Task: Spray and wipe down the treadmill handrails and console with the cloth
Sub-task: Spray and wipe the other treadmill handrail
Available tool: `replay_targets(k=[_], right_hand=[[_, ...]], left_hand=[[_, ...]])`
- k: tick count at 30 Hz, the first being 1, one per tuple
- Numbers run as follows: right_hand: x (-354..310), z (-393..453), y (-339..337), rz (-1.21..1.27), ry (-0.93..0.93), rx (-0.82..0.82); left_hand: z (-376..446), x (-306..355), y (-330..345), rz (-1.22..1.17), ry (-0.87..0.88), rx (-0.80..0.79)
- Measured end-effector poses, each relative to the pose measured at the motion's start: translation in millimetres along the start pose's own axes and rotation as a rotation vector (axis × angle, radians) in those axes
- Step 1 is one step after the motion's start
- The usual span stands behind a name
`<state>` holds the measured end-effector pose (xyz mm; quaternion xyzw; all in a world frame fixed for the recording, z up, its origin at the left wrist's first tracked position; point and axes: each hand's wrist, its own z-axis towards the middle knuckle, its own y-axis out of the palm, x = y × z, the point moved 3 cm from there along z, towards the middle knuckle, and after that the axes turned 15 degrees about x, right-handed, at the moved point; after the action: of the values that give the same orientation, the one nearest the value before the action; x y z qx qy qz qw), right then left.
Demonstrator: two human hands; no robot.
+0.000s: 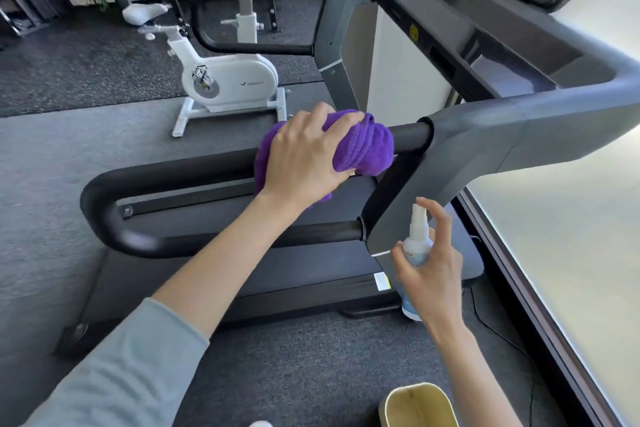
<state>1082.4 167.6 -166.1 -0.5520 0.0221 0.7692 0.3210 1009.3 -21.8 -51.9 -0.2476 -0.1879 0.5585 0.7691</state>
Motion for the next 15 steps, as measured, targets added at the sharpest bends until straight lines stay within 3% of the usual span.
replay_targets(k=[3,6,9,13,15], right_hand=[[-3.6,-2.1,4.2,0.008,-0.008,-0.006],[-3.5,-4.4,6.9,0.019,-0.013,-0.020],[-4.3,-6.9,8.6,0.023,-0.007,-0.074],[-1.0,-10.3,12.1,0.028,-0.013,-0.126],[0.0,-12.7,15.7,0.023,-0.012,-0.146]], left_hand=[[-18.4,-9.2,-14.3,0.044,-0.099,0.114],[-41.4,-10.4,-30.3,0.056,-0.217,0.327],[-70.4,-9.3,-41.7,-0.075,-0.467,0.507],[-114.2,-1.3,-49.9,-0.208,-0.689,0.593],[-136.2,-3.6,-53.3,-0.281,-0.893,0.633]])
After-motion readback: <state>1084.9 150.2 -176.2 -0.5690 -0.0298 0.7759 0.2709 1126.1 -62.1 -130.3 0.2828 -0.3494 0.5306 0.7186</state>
